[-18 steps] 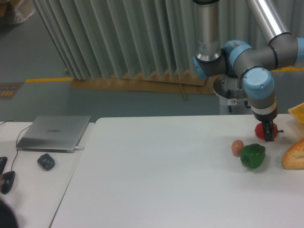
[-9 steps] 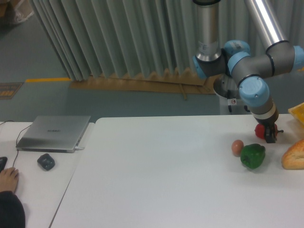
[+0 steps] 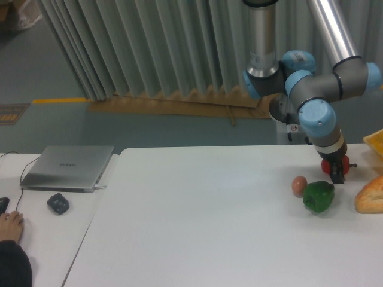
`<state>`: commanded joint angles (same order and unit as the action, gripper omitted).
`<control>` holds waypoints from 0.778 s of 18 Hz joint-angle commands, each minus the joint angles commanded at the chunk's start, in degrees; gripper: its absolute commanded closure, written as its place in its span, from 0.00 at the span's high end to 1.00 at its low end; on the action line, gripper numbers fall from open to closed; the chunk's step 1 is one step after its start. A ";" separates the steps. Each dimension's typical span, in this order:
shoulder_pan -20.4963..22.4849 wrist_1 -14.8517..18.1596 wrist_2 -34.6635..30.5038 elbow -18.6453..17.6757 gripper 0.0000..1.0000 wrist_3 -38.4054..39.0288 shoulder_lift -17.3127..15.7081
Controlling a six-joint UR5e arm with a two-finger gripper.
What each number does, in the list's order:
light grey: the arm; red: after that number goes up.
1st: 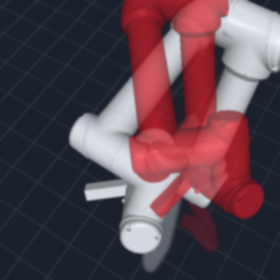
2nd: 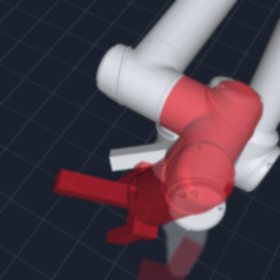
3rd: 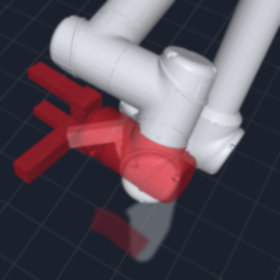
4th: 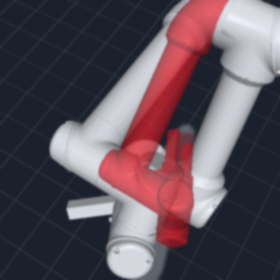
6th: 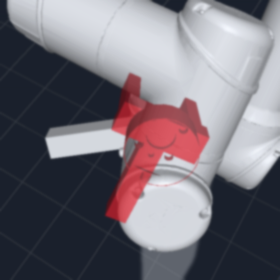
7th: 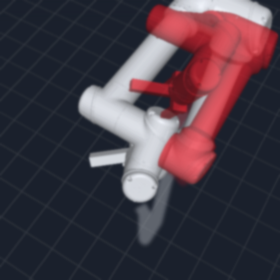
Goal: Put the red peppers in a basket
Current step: 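Lift the red pepper up off the table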
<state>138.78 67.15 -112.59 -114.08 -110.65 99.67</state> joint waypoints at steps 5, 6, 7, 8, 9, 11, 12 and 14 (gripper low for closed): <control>0.00 0.00 -0.18 0.09 1.00 -0.35 -0.09; -0.09 0.00 -0.35 -0.08 0.93 0.00 -0.09; -0.09 0.09 -0.53 0.17 0.74 0.09 -0.09; -0.09 0.09 -0.53 0.26 0.68 0.00 -0.09; -0.09 0.09 -0.70 0.35 0.61 0.09 -0.09; 0.09 0.18 -0.70 0.62 0.56 -0.09 -0.09; 0.09 0.44 -0.70 0.79 0.56 -0.09 -0.09; 0.09 0.79 -0.70 1.06 0.52 0.00 -0.09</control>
<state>138.87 67.94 -113.29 -113.03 -110.66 99.58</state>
